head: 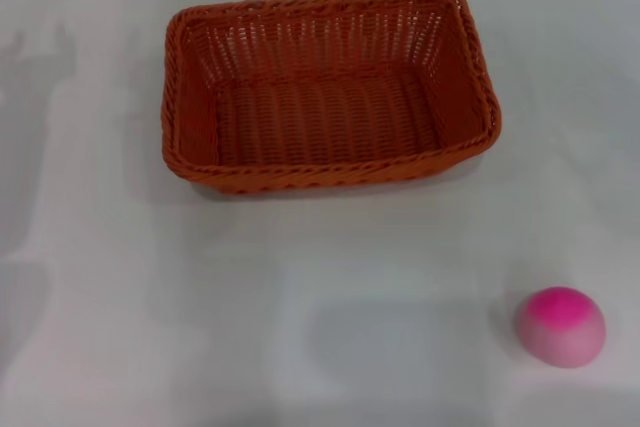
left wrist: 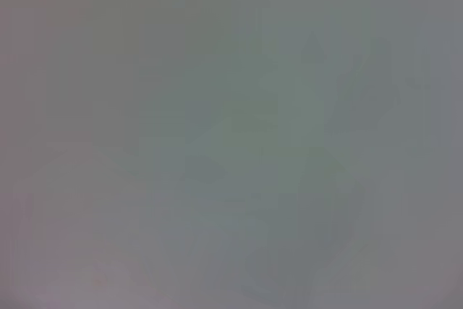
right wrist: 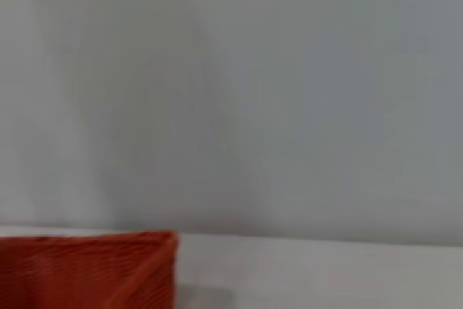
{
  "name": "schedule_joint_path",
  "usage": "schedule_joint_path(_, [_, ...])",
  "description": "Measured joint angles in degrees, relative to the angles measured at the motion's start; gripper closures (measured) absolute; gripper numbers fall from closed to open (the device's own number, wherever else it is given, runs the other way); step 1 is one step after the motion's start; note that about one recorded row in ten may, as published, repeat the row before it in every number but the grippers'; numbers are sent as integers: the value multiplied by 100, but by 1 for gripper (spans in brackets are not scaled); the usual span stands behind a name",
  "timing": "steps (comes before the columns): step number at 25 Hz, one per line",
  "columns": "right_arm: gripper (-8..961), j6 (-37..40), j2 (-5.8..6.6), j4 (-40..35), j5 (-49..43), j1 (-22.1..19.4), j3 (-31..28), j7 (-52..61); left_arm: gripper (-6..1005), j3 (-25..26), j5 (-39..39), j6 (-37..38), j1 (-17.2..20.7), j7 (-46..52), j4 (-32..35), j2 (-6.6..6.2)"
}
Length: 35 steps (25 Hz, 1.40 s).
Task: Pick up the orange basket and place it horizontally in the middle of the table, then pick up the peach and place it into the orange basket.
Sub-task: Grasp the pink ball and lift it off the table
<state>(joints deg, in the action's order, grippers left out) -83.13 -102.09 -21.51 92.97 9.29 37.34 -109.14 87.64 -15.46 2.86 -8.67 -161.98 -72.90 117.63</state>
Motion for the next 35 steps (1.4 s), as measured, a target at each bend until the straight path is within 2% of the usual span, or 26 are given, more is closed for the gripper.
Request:
schedule_joint_path(5, [88, -432, 16, 6, -49, -339, -15, 1, 472, -14, 67, 12, -27, 0, 21, -3])
schedule_joint_path(6, [88, -645, 26, 7, -51, -507, -18, 22, 472, -29, 111, 17, -28, 0, 22, -4])
schedule_joint_path(13, [88, -1264, 38, 39, -65, -892, -1, 95, 471, -48, 140, 29, -30, 0, 44, -4])
schedule_joint_path(17, [87, -1443, 42, 45, -304, -946, 2, 115, 471, -47, 140, 32, -36, 0, 105, 2])
schedule_joint_path(24, [87, -1468, -47, 33, -1164, -876, -9, 105, 471, -21, 140, 32, -58, 0, 177, 37])
schedule_joint_path(31, [87, -1568, -163, -1, -1559, -787, 62, 94, 471, -10, 140, 31, -56, 0, 182, 40])
schedule_joint_path(35, [88, -1590, -277, -8, -1856, -685, 63, 92, 471, -4, 137, 31, -74, 0, 203, 31])
